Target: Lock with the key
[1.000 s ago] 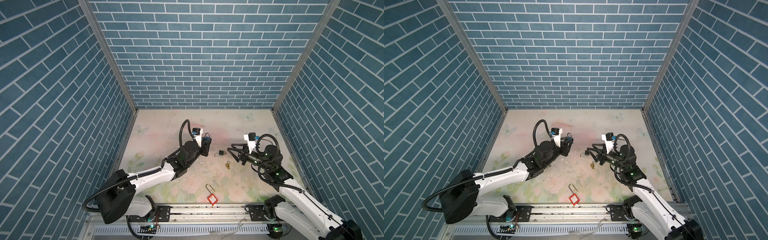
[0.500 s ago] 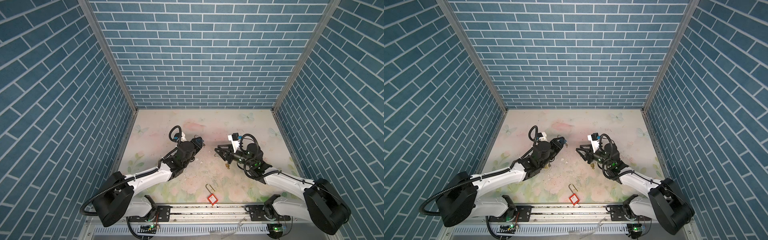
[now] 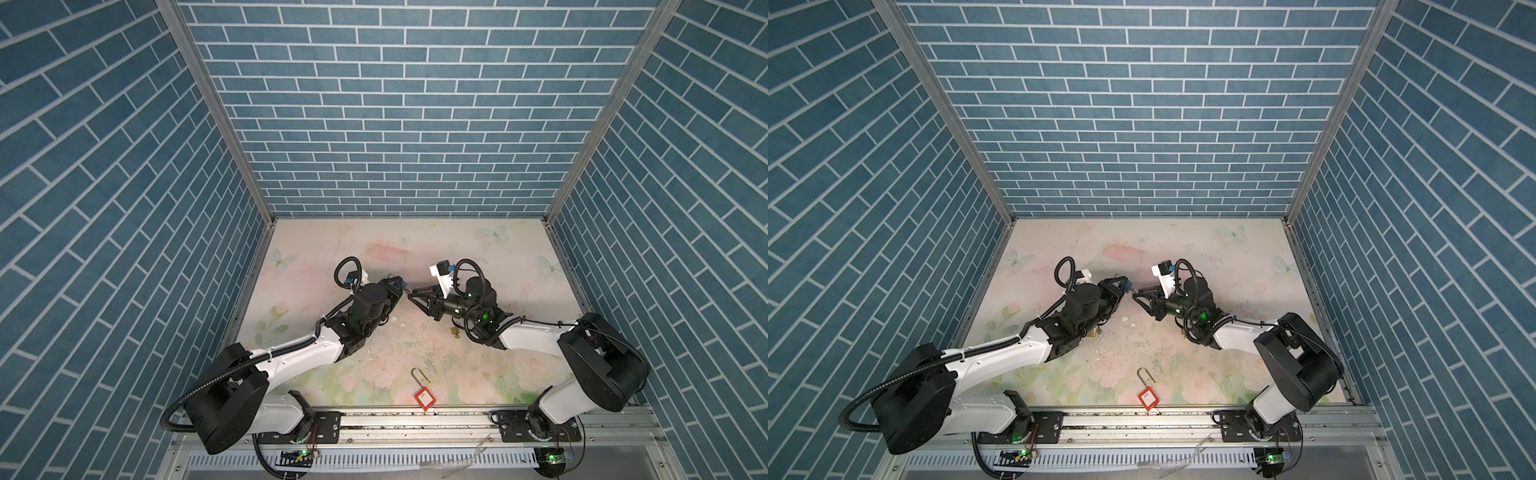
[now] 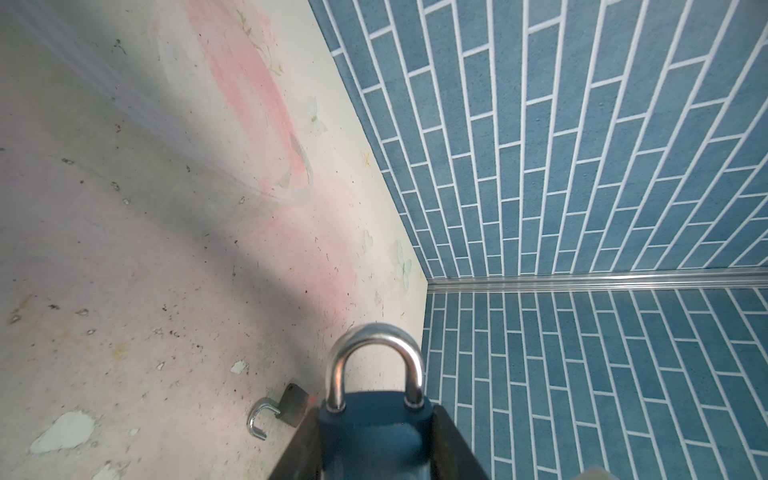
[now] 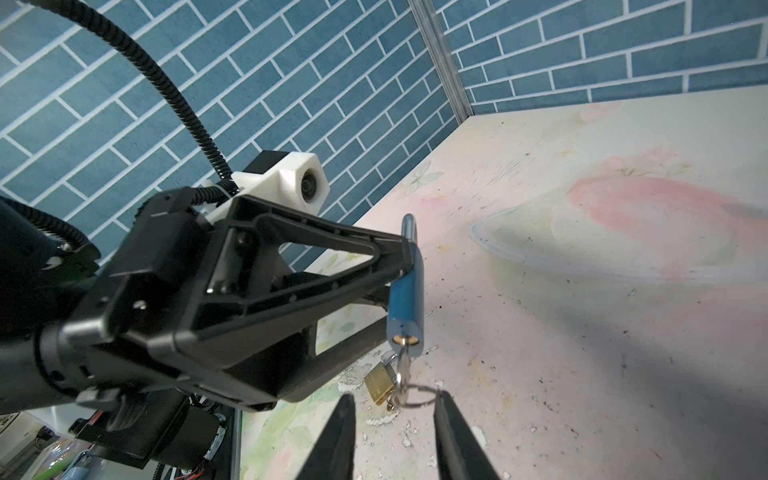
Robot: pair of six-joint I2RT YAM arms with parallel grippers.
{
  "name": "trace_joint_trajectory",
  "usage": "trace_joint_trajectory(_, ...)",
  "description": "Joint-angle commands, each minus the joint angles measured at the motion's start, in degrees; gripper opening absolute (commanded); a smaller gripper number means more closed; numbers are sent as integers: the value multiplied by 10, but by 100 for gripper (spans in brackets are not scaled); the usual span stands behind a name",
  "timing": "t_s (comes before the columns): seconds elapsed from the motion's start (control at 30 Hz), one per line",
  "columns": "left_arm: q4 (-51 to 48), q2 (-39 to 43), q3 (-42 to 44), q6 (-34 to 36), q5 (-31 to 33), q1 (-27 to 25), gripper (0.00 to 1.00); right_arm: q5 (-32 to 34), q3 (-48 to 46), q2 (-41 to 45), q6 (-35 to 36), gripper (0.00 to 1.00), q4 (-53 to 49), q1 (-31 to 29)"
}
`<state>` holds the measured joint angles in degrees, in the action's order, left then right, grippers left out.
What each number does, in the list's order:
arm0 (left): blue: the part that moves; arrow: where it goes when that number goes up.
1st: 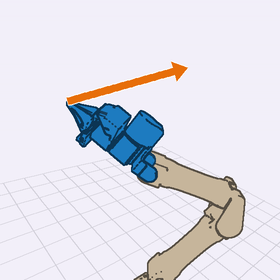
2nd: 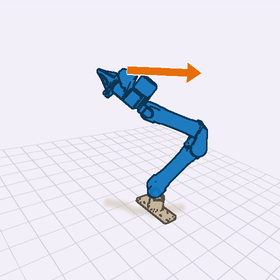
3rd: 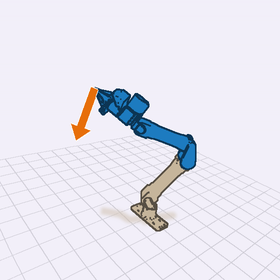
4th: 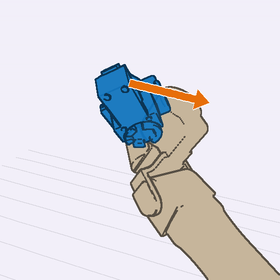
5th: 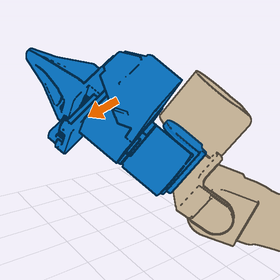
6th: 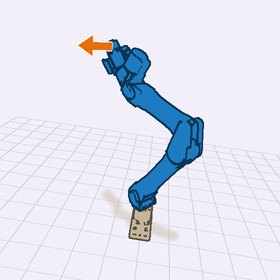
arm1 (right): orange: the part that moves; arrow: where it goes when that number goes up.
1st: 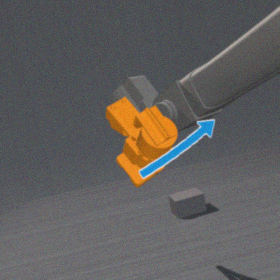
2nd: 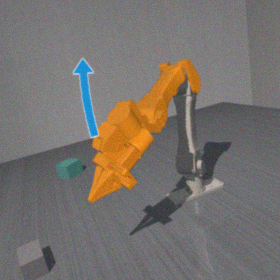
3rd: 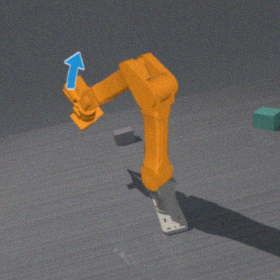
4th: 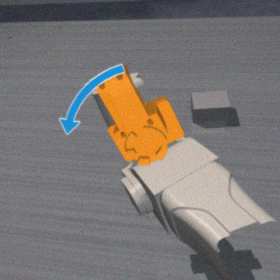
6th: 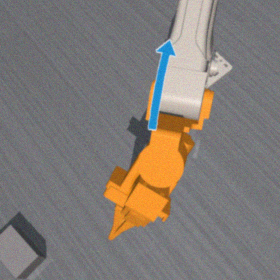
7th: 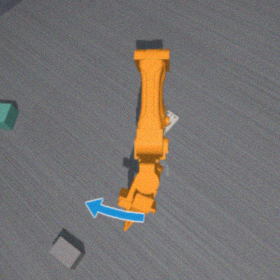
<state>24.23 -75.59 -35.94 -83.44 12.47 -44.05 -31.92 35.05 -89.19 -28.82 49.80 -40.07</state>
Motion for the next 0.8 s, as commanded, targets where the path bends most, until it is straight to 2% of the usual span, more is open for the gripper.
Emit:
trace_joint_trajectory(0.0,11,13,8,-13,-1,6,0,-7,21,-14,-15,29,28,-2)
trace_joint_trajectory(0.23,13,8,11,-24,-16,11,0,-9,39,-40,-14,20,24,-2)
trace_joint_trajectory(0.53,19,3,11,-30,-25,16,0,-18,46,-58,-23,14,26,-2)
trace_joint_trajectory(0.77,18,-1,10,-32,-27,18,0,-23,48,-64,-25,0,26,-3)
